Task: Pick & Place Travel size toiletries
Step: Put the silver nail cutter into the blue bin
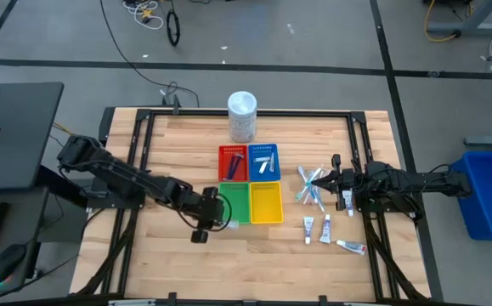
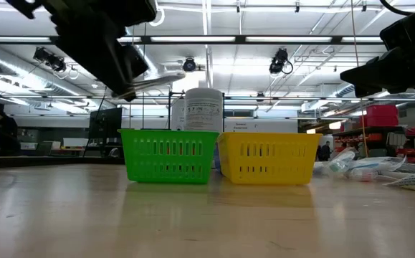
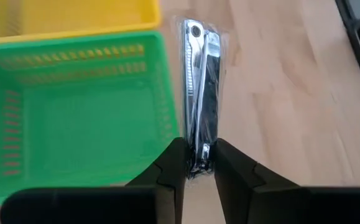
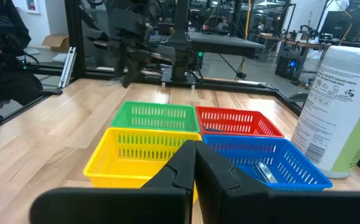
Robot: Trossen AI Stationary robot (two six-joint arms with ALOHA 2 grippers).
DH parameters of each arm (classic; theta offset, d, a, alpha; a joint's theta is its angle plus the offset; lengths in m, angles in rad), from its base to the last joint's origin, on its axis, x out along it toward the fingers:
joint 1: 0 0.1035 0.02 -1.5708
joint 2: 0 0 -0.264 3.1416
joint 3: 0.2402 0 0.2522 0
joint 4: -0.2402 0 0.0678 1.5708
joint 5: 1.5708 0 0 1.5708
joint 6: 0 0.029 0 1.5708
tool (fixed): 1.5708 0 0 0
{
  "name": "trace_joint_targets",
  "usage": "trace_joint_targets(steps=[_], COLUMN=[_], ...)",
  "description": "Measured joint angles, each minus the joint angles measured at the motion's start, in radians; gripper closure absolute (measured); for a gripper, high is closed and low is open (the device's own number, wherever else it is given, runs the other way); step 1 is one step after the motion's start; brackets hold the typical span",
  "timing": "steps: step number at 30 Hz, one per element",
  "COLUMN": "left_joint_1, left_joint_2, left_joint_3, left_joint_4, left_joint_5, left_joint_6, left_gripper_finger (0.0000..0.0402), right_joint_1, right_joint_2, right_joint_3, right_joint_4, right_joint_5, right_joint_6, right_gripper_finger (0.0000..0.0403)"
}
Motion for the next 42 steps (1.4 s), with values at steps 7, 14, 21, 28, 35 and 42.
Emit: trace_joint_targets(steps=[7,14,21,28,35,42], left_joint_1=[0.065,0.121,0.201,0.282,0.319,0.351], left_joint_2=[0.000,0.000,0.000,0.000,0.000,0.000], left_joint_3=[0.000,0.000,-0.001,-0.001,-0.001,-0.002], left_joint_4=[0.028,0.078,0.164,0.290,0.333,0.344], left_joint_5=[0.023,0.026,0.008,0.014,0.055,0.084], left_joint_6=[-0.010,-0.046,-0.096,-0.126,-0.139,-0.151], left_gripper_finger=[0.0333,0.0334,0.0332,0.0332,0.0333,0.0333], right_joint_1=[0.000,0.000,0.000,0.000,0.000,0.000], right_joint_2=[0.000,0.000,0.000,0.000,0.000,0.000], right_joint_3=[0.000,0.000,0.000,0.000,0.000,0.000], right_joint_4=[0.000,0.000,0.000,0.000,0.000,0.000], right_joint_5=[0.000,0.000,0.000,0.000,0.000,0.000], right_joint_6=[0.000,0.000,0.000,0.000,0.000,0.000], right_gripper_finger=[0.0390,0.0390,0.0390,0.0390,0.0390,0.0390])
